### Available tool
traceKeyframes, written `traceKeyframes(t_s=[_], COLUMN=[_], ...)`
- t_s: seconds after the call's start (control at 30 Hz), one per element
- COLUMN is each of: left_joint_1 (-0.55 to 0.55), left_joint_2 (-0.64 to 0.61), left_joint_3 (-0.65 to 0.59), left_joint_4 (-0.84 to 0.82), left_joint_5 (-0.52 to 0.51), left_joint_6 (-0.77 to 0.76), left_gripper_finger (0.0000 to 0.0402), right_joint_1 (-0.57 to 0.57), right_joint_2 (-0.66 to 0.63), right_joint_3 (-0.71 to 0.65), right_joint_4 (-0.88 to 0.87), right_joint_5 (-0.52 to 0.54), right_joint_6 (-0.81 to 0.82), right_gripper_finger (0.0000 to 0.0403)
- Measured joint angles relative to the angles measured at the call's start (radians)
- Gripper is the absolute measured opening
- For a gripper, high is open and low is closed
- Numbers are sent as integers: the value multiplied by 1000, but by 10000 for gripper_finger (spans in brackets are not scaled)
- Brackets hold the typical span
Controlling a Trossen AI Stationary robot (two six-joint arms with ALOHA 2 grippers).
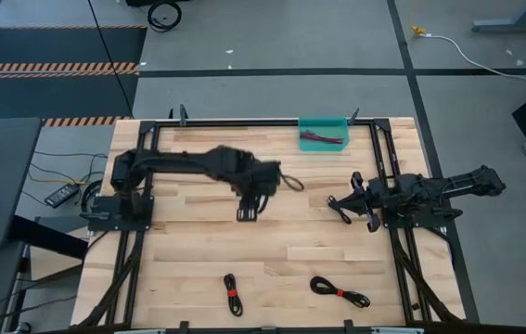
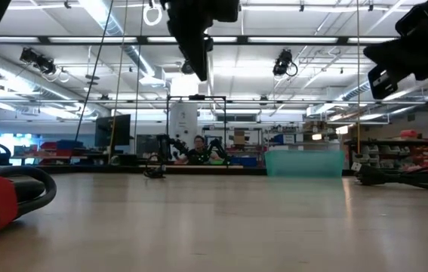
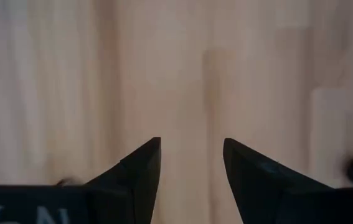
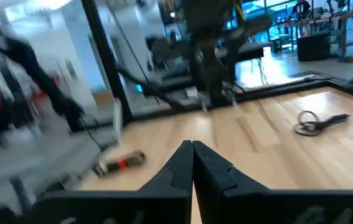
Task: Pick and place USB-C Cables
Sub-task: Put the top right black usb cable into the bin
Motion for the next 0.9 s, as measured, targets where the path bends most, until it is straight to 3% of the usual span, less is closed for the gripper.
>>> traceKeyframes(t_s=[0.23,0.37,0.67,0.77,0.9], left_joint_1=[-68,-92,-84,-63,-37], left_joint_2=[-70,-157,-419,-502,-593], left_joint_3=[-239,-423,-772,-872,-980], left_joint_4=[306,546,1001,1142,1232], left_joint_5=[-3,-15,-152,-159,-164], left_joint_6=[-92,-122,-85,-68,-62], left_gripper_finger=[181,181,181,181,181], right_joint_1=[0,-4,-4,-6,-20], right_joint_2=[0,-1,35,107,241], right_joint_3=[0,0,10,37,99], right_joint_4=[159,203,280,254,156], right_joint_5=[24,42,140,210,246], right_joint_6=[223,183,101,89,89], right_gripper_finger=[14,14,19,39,97])
